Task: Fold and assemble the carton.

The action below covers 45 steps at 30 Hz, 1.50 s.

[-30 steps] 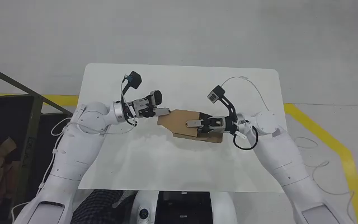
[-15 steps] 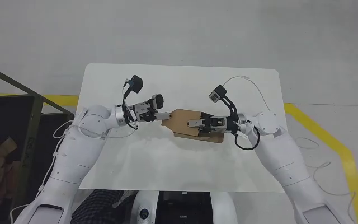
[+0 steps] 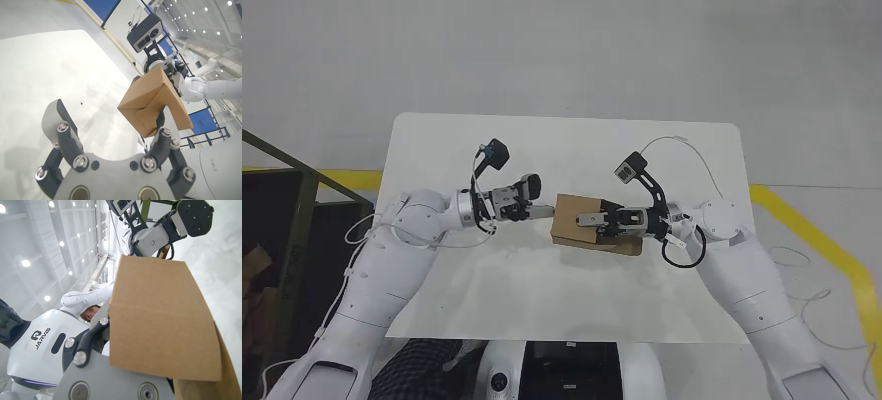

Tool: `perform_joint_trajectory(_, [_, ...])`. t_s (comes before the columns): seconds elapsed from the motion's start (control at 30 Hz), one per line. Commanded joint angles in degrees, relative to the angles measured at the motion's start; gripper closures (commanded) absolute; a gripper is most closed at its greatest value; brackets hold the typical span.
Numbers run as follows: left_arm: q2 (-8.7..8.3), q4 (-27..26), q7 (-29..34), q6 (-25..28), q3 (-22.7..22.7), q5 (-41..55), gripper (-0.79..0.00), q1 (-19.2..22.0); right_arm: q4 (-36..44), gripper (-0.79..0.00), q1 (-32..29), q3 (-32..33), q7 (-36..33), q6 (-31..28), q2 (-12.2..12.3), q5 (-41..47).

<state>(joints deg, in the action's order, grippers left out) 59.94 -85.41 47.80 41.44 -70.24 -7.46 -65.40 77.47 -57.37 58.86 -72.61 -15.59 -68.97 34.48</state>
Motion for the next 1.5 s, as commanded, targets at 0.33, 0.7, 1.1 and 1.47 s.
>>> perform_joint_trajectory(0.33, [-0.12,-0.3,-0.6,-0.9,1.7,-0.8,-0.785,0.3,0.0,0.000,0.0,0.0,-0.2,0.1,0.0,0.5])
perform_joint_trajectory(0.7, [-0.35,-0.7,-1.2,-1.0,2.6,-1.1,-0.785,-0.1,-0.3,0.000,0.0,0.0,-0.1,0.1,-0.1,1.3])
perform_joint_trajectory(1.1, [-0.54,-0.1,-1.2,-1.5,3.5,-1.0,-0.785,0.3,-0.2,0.000,0.0,0.1,-0.2,0.1,-0.1,1.6])
perform_joint_trajectory(1.47, [-0.66,-0.5,-0.4,-1.3,4.4,1.7,-0.785,1.2,-0.3,0.000,0.0,-0.2,-0.1,0.2,-0.1,1.3])
